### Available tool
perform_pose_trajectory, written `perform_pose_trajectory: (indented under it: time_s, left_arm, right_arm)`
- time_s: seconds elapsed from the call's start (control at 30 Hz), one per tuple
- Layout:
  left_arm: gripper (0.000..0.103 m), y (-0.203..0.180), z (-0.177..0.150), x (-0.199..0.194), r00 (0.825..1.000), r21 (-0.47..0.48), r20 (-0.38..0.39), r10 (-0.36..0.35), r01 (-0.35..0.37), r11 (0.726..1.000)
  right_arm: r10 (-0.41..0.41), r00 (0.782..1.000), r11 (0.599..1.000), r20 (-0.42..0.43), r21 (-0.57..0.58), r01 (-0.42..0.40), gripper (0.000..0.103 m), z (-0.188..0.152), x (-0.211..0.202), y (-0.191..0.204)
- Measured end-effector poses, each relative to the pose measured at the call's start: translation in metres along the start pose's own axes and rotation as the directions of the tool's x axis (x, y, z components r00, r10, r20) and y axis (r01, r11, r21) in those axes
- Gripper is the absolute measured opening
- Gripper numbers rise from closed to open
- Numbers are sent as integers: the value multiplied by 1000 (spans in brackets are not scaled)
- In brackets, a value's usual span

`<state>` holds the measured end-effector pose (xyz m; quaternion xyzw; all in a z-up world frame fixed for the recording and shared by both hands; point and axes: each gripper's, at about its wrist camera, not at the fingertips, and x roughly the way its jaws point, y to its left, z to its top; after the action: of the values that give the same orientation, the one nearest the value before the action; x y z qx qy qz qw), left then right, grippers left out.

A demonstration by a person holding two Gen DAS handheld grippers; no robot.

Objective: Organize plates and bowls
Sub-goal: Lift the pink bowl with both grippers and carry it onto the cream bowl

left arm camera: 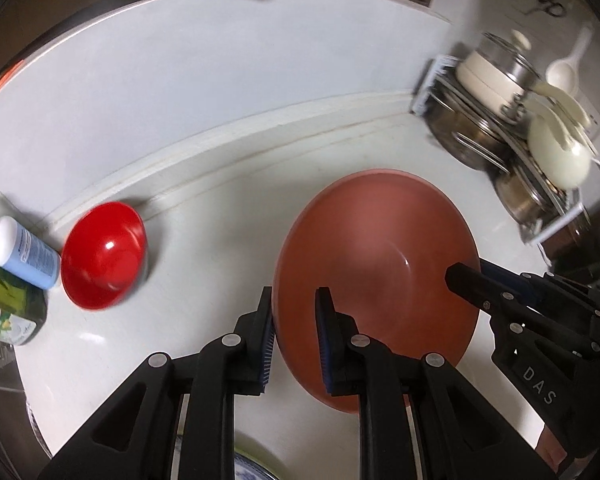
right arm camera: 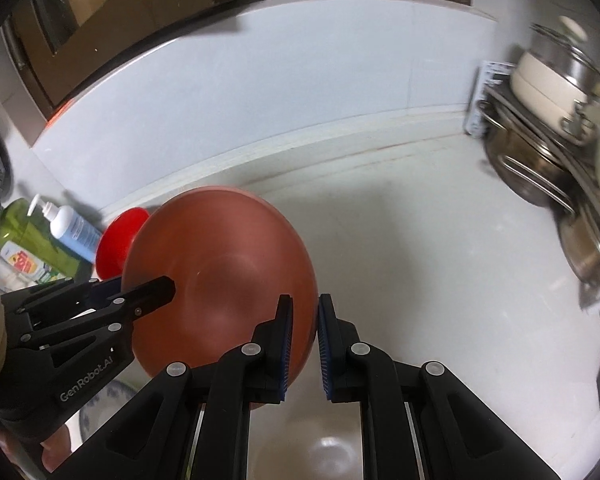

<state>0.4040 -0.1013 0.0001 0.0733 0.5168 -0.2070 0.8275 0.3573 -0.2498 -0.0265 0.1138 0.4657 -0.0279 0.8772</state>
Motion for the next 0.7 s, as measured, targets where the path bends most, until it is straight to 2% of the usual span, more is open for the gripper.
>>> perform_pose_trajectory:
  time_s: [0.3, 0.7]
  left_arm:
    - [20, -38, -33, -8, 997, 63, -51, -50, 53, 997]
    - [22, -76, -69, 4, 986, 136, -148, -71, 91, 987]
  right_arm:
    - [-43, 999, 998, -6, 40, 44, 14, -44, -33, -22]
    - [-78, 995, 990, -64, 116, 85, 14, -98, -46, -47]
